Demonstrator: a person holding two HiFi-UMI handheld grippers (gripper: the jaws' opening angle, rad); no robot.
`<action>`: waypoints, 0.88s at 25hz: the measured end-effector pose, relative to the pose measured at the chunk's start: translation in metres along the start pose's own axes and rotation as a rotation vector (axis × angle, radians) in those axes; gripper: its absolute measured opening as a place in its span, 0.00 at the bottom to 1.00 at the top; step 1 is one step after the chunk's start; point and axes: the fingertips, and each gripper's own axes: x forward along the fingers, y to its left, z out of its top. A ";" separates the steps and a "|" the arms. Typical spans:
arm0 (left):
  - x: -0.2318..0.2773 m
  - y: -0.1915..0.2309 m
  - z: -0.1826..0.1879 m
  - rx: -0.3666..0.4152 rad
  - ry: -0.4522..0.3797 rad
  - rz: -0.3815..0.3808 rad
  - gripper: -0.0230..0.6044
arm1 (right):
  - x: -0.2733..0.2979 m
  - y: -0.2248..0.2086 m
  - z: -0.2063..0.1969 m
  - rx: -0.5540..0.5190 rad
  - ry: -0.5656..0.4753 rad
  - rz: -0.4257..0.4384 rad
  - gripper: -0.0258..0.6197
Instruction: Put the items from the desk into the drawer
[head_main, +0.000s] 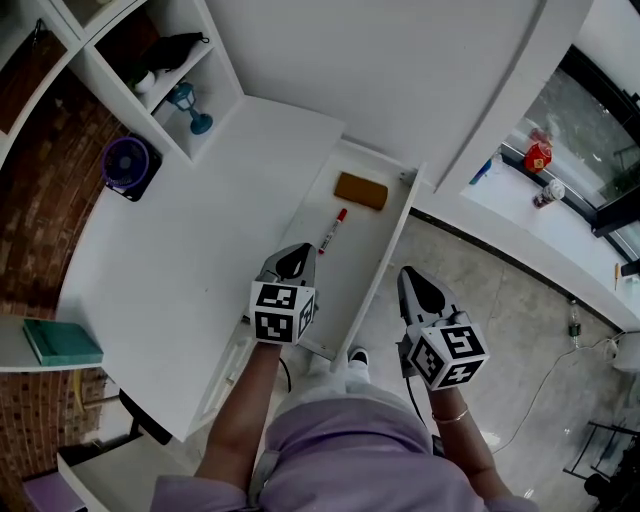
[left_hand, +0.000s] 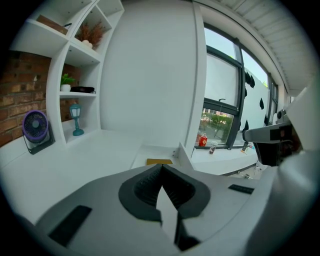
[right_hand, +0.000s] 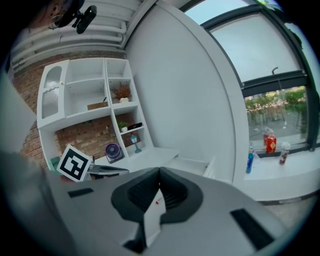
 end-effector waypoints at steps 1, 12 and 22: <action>-0.002 -0.001 -0.001 -0.001 -0.001 0.003 0.04 | 0.000 0.000 0.000 -0.002 0.000 0.004 0.05; -0.038 -0.014 0.003 -0.032 -0.059 0.029 0.04 | -0.013 0.006 -0.001 -0.029 -0.006 0.047 0.04; -0.066 -0.016 0.006 -0.049 -0.101 0.057 0.04 | -0.024 0.007 0.002 -0.087 -0.017 0.051 0.04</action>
